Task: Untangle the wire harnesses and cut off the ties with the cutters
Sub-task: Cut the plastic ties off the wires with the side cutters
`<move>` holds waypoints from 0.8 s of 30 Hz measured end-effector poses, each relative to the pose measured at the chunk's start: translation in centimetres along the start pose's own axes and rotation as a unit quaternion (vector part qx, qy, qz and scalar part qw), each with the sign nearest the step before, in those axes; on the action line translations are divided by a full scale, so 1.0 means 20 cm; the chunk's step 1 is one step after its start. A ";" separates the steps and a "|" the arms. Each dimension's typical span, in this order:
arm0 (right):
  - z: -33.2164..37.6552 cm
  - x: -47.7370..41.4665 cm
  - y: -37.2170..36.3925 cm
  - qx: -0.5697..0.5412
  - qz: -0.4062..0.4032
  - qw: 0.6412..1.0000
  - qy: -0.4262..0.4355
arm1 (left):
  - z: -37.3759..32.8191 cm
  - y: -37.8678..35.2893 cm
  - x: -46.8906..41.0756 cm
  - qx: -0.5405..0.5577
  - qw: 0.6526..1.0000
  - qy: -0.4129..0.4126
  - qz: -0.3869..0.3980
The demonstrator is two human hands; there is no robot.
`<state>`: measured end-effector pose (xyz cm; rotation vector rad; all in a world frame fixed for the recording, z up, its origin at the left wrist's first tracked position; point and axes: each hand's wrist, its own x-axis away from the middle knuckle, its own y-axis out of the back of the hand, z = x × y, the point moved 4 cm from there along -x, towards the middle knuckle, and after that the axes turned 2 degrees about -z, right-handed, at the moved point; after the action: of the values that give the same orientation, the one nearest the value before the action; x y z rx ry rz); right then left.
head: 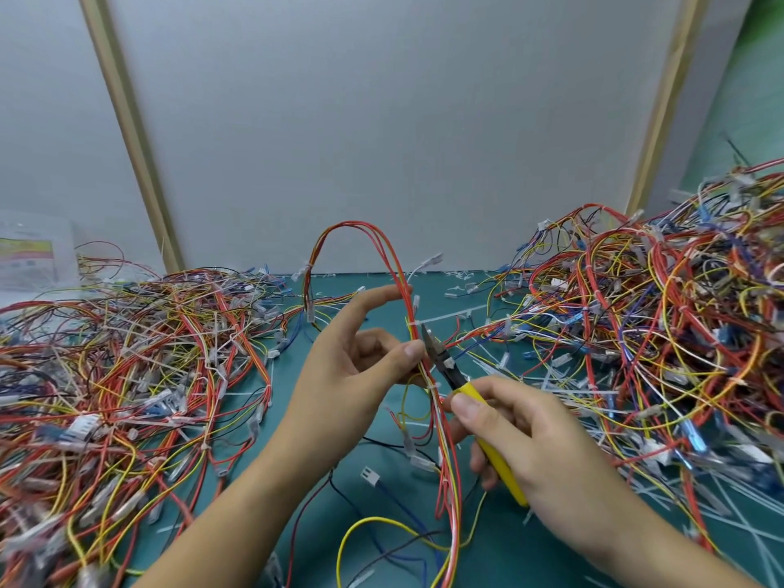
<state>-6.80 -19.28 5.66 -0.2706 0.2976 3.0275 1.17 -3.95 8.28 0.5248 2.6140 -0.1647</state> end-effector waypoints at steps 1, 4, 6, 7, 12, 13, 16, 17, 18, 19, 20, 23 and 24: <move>0.00 0.00 0.00 0.001 0.000 1.000 0.000 | 0.00 0.00 0.00 -0.002 1.000 -0.001 0.002; 0.00 0.00 0.00 0.001 -0.002 1.000 0.000 | 0.00 -0.01 0.00 -0.007 1.000 -0.002 0.009; 0.00 0.00 0.00 -0.002 -0.003 1.000 0.000 | 0.00 -0.01 0.01 -0.009 1.000 -0.001 0.012; 0.00 0.00 0.00 -0.003 -0.003 1.000 0.000 | 0.00 -0.01 0.01 -0.009 1.000 -0.001 0.015; 0.02 0.00 0.00 -0.014 -0.006 1.000 0.005 | -0.01 -0.02 0.01 -0.005 1.000 0.005 0.019; 0.02 0.00 0.00 -0.014 -0.006 1.000 0.006 | -0.01 -0.02 0.01 -0.006 1.000 0.006 0.020; 0.02 0.00 0.00 -0.009 -0.002 1.000 0.012 | -0.01 -0.02 0.01 -0.010 1.000 0.011 0.020; 0.02 0.00 0.00 -0.007 0.000 1.000 0.013 | -0.01 -0.02 0.01 -0.010 1.000 0.011 0.019; 0.02 0.00 0.00 -0.007 0.000 1.000 0.014 | -0.01 -0.02 0.01 -0.011 1.000 0.011 0.018; 0.02 0.00 0.00 -0.007 -0.001 1.000 0.014 | -0.01 -0.02 0.01 -0.013 1.000 0.011 0.017; 0.01 0.00 0.00 -0.006 -0.002 1.000 0.014 | -0.01 -0.02 0.01 -0.016 1.000 0.010 0.016; 0.01 -0.01 0.00 -0.006 -0.005 1.000 0.013 | -0.01 -0.02 0.01 -0.017 1.000 0.011 0.017; 0.01 -0.01 0.00 -0.006 -0.006 1.000 0.014 | -0.01 -0.02 0.01 -0.018 1.000 0.012 0.017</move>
<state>-6.69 -19.30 5.79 -0.3136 0.2786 3.0176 0.83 -4.25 8.34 0.5614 2.6236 -0.1012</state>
